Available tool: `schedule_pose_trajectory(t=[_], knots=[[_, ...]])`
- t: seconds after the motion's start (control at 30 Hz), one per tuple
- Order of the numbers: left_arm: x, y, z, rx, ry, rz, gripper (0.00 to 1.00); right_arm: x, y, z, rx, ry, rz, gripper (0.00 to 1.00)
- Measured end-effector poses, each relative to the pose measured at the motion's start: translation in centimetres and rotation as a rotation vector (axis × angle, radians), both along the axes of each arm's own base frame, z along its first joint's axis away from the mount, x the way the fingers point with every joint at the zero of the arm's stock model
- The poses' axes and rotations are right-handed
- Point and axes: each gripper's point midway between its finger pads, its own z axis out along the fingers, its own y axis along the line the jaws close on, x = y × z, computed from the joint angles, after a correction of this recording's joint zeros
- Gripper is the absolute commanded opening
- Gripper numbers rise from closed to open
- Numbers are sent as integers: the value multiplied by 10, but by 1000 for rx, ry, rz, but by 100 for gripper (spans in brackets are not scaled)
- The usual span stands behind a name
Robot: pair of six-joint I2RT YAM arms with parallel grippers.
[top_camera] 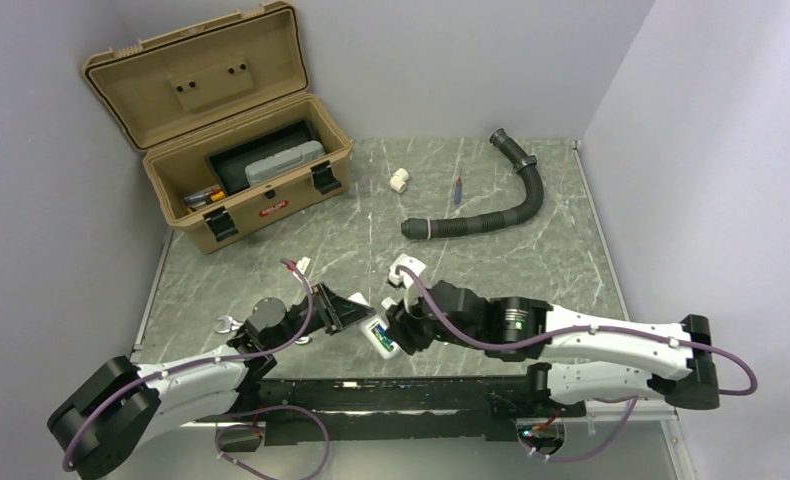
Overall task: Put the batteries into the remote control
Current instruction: Load the battery into the remote control.
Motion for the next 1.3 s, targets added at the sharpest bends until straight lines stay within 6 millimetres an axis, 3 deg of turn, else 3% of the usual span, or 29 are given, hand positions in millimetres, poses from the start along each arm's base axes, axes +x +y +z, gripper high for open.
schedule_pose_trajectory(t=[0.27, 0.53, 0.83, 1.07, 1.3], knots=[[-10, -5, 11, -28, 24, -66, 0, -20, -18, 6, 57, -236, 326, 45], [-20, -7, 22, -31, 28, -124, 0, -52, -26, 32, 180, -452, 635, 38], [-26, -8, 21, -28, 44, -150, 0, -81, -14, 4, 185, -534, 917, 38], [-27, -8, 21, -30, 43, -158, 0, -84, -7, -15, 156, -525, 1025, 36], [-29, -9, 23, -34, 38, -172, 0, -66, -8, -14, 177, -532, 1023, 36]])
